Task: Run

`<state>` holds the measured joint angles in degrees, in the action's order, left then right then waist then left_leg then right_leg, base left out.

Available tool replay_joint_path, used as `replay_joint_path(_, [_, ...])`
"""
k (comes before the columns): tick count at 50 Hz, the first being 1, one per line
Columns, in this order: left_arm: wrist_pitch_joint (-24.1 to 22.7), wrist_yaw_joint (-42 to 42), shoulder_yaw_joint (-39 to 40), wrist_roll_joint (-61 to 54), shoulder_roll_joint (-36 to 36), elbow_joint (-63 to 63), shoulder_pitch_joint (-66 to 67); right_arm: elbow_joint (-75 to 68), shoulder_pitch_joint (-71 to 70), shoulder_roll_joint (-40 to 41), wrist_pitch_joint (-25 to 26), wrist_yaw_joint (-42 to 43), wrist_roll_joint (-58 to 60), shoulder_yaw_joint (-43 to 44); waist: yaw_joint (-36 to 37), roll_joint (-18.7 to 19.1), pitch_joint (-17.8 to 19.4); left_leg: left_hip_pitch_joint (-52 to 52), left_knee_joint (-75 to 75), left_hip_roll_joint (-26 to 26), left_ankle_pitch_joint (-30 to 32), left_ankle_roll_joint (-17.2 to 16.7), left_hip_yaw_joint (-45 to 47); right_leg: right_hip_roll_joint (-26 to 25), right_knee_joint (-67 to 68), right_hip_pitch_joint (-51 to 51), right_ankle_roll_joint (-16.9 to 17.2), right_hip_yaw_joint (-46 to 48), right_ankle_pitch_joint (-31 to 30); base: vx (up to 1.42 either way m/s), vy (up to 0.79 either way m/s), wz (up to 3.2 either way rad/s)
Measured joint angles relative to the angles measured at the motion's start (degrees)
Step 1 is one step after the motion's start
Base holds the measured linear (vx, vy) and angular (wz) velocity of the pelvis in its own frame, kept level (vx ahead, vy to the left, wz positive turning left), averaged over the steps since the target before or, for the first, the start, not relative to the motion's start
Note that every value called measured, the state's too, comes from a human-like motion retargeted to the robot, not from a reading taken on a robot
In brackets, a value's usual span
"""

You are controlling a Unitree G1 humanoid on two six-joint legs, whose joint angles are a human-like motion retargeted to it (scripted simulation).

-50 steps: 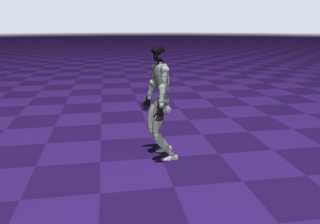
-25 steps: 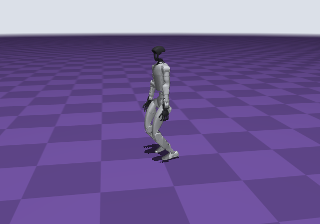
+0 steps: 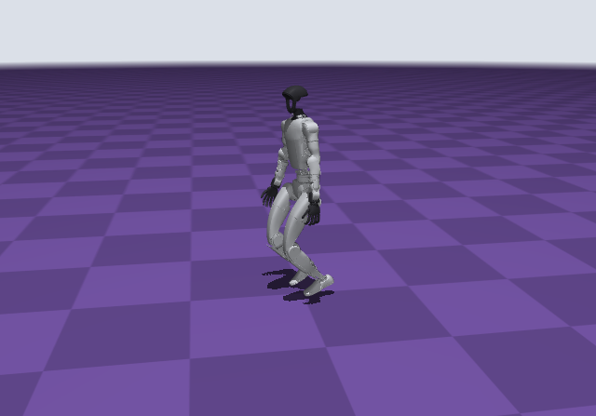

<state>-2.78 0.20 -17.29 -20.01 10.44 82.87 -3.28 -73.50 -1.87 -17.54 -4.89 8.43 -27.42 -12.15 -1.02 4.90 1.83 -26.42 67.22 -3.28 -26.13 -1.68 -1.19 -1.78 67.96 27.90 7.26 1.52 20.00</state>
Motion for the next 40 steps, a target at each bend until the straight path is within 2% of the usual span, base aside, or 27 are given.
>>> replay_joint_path(2, [0.1,-0.2,-0.9,1.5,0.2,0.0,0.1,0.4,-0.3,-0.2,-0.5,0.4,0.3,0.1,-0.2,-0.4,0.1,-0.6,2.4,-0.3,-3.7,1.2,0.2,-0.3,2.7,0.5,-0.7,-0.3,3.9,-0.02,-0.01,0.23])
replay_joint_path(6, [0.6,1.1,-2.3,5.0,1.1,0.2,-0.5,0.5,-1.4,-0.7,-1.0,2.2,3.8,0.0,-0.4,-1.5,1.1,-2.4,10.5,-0.2,-16.8,5.3,1.2,-0.1,10.3,1.7,-3.7,0.0,17.6,0.00,0.00,0.05])
replay_joint_path(8, [1.2,2.0,-2.0,5.9,1.4,0.7,-2.2,-0.1,-3.1,-0.8,-0.7,3.4,5.7,0.5,-0.7,-2.3,2.3,-2.3,12.5,0.5,-20.7,6.9,2.4,-0.1,12.3,1.5,-3.8,-0.1,21.2,0.03,0.01,0.29])
replay_joint_path(11, [0.8,1.9,-1.3,4.5,1.3,0.1,-2.9,-0.2,-3.5,-0.2,-0.2,3.4,5.8,0.5,-0.8,-2.8,2.8,0.4,8.7,0.4,-17.9,6.7,2.3,-0.6,8.6,-1.1,-2.9,-0.9,17.8,0.05,0.02,0.19])
replay_joint_path(15, [-0.1,-0.3,-1.1,1.7,0.3,-2.2,-0.7,1.1,-1.3,0.7,0.3,0.8,4.5,-1.2,-0.3,-2.4,1.0,3.7,1.2,0.6,-2.5,1.2,1.2,0.4,1.2,-3.9,-0.8,0.0,3.6,0.03,0.01,0.01])
replay_joint_path(17, [-0.5,-1.2,-1.7,1.6,0.2,-3.6,0.2,1.9,-0.7,0.6,0.4,-0.5,4.1,-2.4,-0.3,-2.2,0.3,3.5,-0.3,0.8,2.5,-0.3,1.1,0.6,-0.2,-3.5,0.4,0.3,-1.0,0.00,0.00,0.09])
replay_joint_path(20, [-1.1,-1.8,-2.7,2.1,0.5,-5.1,0.7,3.1,-0.4,0.0,0.1,-2.0,3.8,-3.7,0.0,-2.0,-0.2,2.5,-0.1,0.9,4.8,-1.0,1.0,0.4,-0.3,-2.2,1.1,0.7,-3.7,-0.02,-0.01,0.20])
replay_joint_path(23, [-1.4,-2.2,-3.8,3.6,1.5,-6.2,0.4,4.6,-1.2,-1.2,-0.7,-2.0,4.1,-4.3,-0.1,-2.1,-0.6,1.2,0.9,1.1,1.3,0.4,1.2,-0.2,-0.1,-0.8,0.6,0.4,-1.4,0.00,0.00,0.00])
replay_joint_path(25, [-1.5,-2.1,-4.3,4.3,2.1,-6.5,-0.2,5.3,-2.1,-2.0,-1.2,-1.5,4.7,-4.5,-0.2,-2.2,-0.6,0.4,2.9,1.3,-2.8,1.5,1.3,-0.8,1.2,0.0,-0.1,-0.1,2.4,-0.03,-0.01,0.03])
replay_joint_path(30, [-1.1,2.4,-4.3,5.1,3.1,-6.2,-2.6,5.2,-5.7,-3.5,-1.4,2.7,9.2,-4.7,-0.2,-3.1,1.7,-2.6,13.6,2.1,-22.3,7.4,2.8,-0.7,12.1,3.5,-4.4,0.6,20.9,-0.04,-0.01,0.06])
replay_joint_path(31, [-0.8,3.3,-3.6,4.5,2.8,-5.6,-3.9,4.4,-7.1,-3.2,-1.2,3.8,9.5,-4.3,-0.7,-3.6,2.5,-3.0,14.3,2.1,-22.9,8.1,3.6,-0.2,13.3,4.0,-4.3,0.4,21.3,-0.02,0.01,0.27])
replay_joint_path(33, [-0.7,4.4,-2.3,3.0,2.1,-4.8,-5.0,3.4,-8.2,-2.5,-0.9,5.0,9.3,-4.0,-1.0,-3.8,3.0,-2.5,13.5,2.4,-21.9,8.1,4.0,-0.4,12.8,3.7,-4.0,0.1,19.5,0.00,0.01,0.11])
replay_joint_path(35, [-1.0,4.5,-1.7,1.4,1.2,-4.9,-4.2,3.3,-7.1,-1.2,-0.6,4.8,8.6,-4.3,-1.2,-3.6,2.5,-1.0,10.4,2.2,-17.3,7.1,3.6,-1.2,9.3,2.3,-2.6,-0.8,14.5,0.00,0.00,0.00])
replay_joint_path(37, [-1.3,3.6,-1.4,-0.4,0.1,-5.3,-2.6,3.5,-5.2,-0.1,-0.3,3.6,7.6,-4.8,-1.1,-3.1,1.5,0.3,6.7,1.7,-6.9,3.2,2.5,-1.5,5.2,0.8,0.0,-1.1,4.2,0.00,0.00,0.00])
replay_joint_path(40, [-1.7,2.6,-1.2,-2.0,-0.9,-6.4,-0.6,4.3,-2.7,1.0,0.0,1.8,6.4,-5.7,-1.0,-2.3,0.2,0.9,2.7,1.6,4.4,-0.5,1.5,-1.3,0.7,-0.3,2.6,-0.9,-6.9,0.00,0.00,0.00])
